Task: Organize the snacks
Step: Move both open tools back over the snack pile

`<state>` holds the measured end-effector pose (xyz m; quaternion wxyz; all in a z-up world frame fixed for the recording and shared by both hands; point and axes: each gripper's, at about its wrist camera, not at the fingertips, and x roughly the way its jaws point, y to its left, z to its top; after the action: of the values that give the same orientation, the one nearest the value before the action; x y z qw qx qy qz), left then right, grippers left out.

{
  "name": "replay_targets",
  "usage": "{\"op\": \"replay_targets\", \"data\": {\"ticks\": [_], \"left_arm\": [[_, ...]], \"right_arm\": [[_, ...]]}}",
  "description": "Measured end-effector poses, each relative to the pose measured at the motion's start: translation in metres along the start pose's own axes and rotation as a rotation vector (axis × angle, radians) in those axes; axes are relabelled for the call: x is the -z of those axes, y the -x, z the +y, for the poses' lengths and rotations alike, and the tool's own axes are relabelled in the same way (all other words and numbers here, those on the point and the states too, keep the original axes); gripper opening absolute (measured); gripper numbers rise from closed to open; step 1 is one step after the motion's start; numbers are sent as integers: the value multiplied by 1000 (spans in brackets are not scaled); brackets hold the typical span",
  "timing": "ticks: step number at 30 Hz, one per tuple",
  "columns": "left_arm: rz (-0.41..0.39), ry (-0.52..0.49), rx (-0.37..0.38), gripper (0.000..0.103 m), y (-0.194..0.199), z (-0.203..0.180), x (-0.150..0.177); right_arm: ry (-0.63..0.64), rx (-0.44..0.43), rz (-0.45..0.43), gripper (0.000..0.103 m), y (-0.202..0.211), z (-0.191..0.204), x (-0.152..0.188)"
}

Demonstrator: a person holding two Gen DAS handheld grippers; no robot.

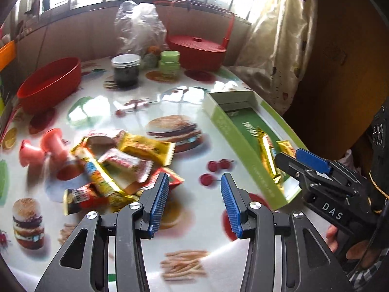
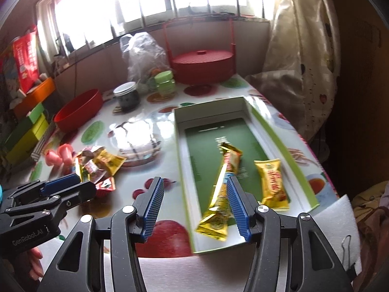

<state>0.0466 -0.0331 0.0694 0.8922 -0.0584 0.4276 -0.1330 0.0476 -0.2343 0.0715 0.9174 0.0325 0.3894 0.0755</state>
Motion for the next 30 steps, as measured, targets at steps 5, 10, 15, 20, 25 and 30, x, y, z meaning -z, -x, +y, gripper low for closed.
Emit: {"op": "replay_targets", "data": {"ticks": [5, 10, 15, 20, 25, 30], "left_arm": [[-22, 48, -28, 46, 11, 33, 8], [-38, 78, -68, 46, 19, 61, 12], [-37, 125, -92, 46, 21, 88, 18], [-27, 171, -116, 46, 21, 114, 27], [-19, 210, -129, 46, 19, 133, 35], [-11, 240, -124, 46, 17, 146, 40]], "right_arm": [[20, -36, 12, 54, -8, 16, 1], [59, -75, 35, 54, -21, 37, 1], [77, -123, 77, 54, -36, 58, 3], [114, -160, 116, 54, -52, 84, 8], [103, -176, 150, 54, -68, 102, 10], [71, -174, 165, 57, -80, 111, 6]]}}
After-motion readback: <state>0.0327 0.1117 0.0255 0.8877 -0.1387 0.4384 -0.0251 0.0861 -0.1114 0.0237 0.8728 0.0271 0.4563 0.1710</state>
